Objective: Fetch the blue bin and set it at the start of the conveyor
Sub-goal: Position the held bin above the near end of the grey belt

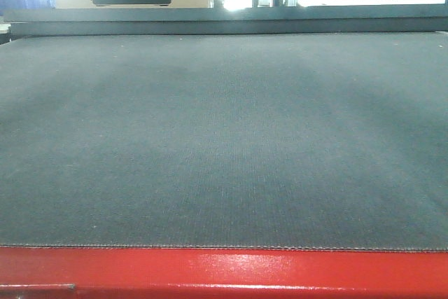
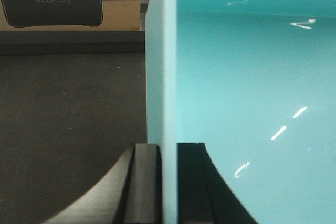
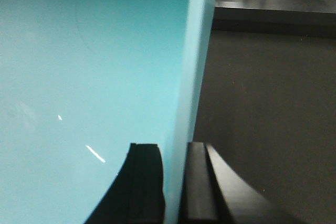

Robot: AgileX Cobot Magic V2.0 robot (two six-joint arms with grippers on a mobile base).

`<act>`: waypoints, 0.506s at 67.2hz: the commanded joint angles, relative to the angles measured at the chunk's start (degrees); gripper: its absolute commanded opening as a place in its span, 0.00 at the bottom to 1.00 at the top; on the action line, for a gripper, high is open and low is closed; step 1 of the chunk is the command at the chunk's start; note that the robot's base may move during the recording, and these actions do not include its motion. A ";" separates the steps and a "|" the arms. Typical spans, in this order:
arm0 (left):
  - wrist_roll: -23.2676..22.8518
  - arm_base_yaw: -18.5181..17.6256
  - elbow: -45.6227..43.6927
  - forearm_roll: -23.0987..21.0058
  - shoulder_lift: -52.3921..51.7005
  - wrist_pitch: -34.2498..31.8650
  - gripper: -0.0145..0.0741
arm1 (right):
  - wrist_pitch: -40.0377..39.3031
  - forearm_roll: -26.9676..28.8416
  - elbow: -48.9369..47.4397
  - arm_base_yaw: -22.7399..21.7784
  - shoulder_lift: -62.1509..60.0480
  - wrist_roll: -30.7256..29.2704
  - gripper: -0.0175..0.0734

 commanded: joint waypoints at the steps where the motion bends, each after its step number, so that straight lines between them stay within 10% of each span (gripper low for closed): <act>1: -0.13 0.10 -0.76 -1.41 -0.78 -1.85 0.04 | -4.32 0.53 -0.34 0.04 -0.82 -1.07 0.03; 22: -0.13 0.10 -0.76 -1.41 -0.78 -1.73 0.04 | -3.73 0.53 -0.34 0.04 -0.82 -1.07 0.03; 34: -0.13 -0.27 -0.88 -4.14 -2.16 8.87 0.04 | 7.15 0.78 -0.46 0.04 -1.85 -1.07 0.03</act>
